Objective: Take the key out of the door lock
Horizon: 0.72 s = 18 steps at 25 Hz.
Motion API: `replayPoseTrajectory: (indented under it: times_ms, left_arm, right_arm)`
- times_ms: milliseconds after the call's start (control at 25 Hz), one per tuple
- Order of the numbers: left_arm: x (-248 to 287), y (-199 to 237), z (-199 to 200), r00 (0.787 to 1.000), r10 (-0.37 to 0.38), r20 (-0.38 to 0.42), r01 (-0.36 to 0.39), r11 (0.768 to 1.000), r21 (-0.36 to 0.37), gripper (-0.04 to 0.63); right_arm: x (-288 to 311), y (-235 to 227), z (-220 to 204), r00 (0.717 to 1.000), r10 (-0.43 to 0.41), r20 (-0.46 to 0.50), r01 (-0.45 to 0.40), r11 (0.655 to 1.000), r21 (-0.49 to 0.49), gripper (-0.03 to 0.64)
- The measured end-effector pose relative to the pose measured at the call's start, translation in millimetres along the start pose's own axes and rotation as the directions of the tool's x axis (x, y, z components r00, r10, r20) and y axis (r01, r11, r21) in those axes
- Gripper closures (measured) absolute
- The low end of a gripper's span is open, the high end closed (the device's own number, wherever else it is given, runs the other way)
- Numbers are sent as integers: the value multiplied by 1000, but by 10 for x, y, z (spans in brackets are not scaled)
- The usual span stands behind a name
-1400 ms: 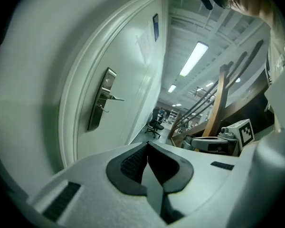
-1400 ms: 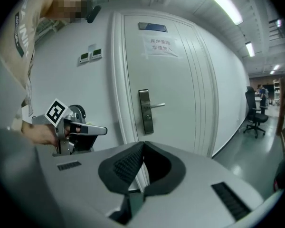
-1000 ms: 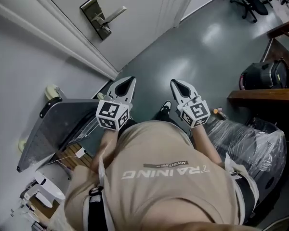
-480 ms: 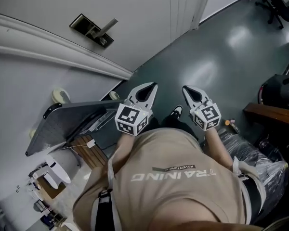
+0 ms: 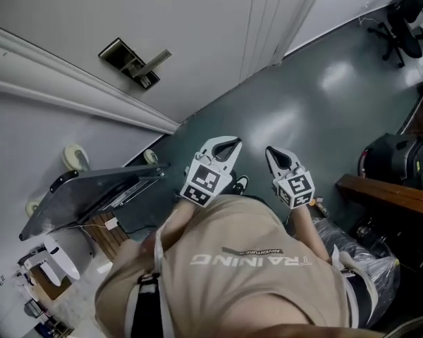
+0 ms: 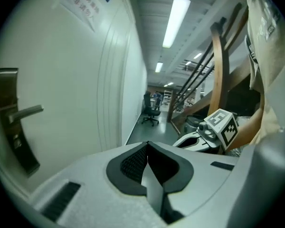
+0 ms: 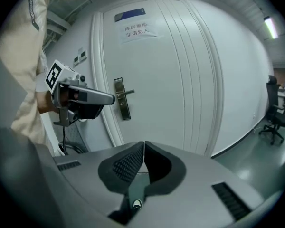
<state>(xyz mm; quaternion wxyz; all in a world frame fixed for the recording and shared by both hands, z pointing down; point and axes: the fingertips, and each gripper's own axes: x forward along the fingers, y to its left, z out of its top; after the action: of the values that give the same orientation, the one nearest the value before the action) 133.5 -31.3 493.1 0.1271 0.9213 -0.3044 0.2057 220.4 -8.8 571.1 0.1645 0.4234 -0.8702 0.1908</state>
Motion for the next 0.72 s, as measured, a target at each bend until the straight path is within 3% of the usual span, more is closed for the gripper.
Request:
replayPoseTrajectory:
  times_ms: [120, 320, 400, 480, 600, 720]
  left_arm:
    - [229, 141, 479, 991, -77, 111, 75, 997, 19, 589]
    - [289, 597, 619, 983, -23, 180, 32, 998, -48, 589]
    - [222, 835, 522, 987, 34, 154, -25, 998, -56, 589]
    - [44, 969, 411, 988, 109, 104, -110, 994, -2, 589]
    - [-312, 1102, 366, 973, 208, 96, -212, 976, 41, 589]
    - [-591, 1480, 190, 930, 362, 63, -358, 931, -69, 589]
  right_arm:
    - [62, -182, 400, 999, -38, 37, 38, 999, -19, 601]
    - [245, -391, 797, 994, -68, 84, 71, 997, -29, 601]
    - [480, -426, 810, 997, -44, 65, 46, 998, -36, 601]
    - [666, -412, 796, 1000, -7, 12, 8, 997, -79, 601]
    - [966, -337, 1045, 994, 107, -19, -108, 979, -170, 601]
    - [1413, -68, 1454, 970, 244, -11, -236, 924, -300, 601]
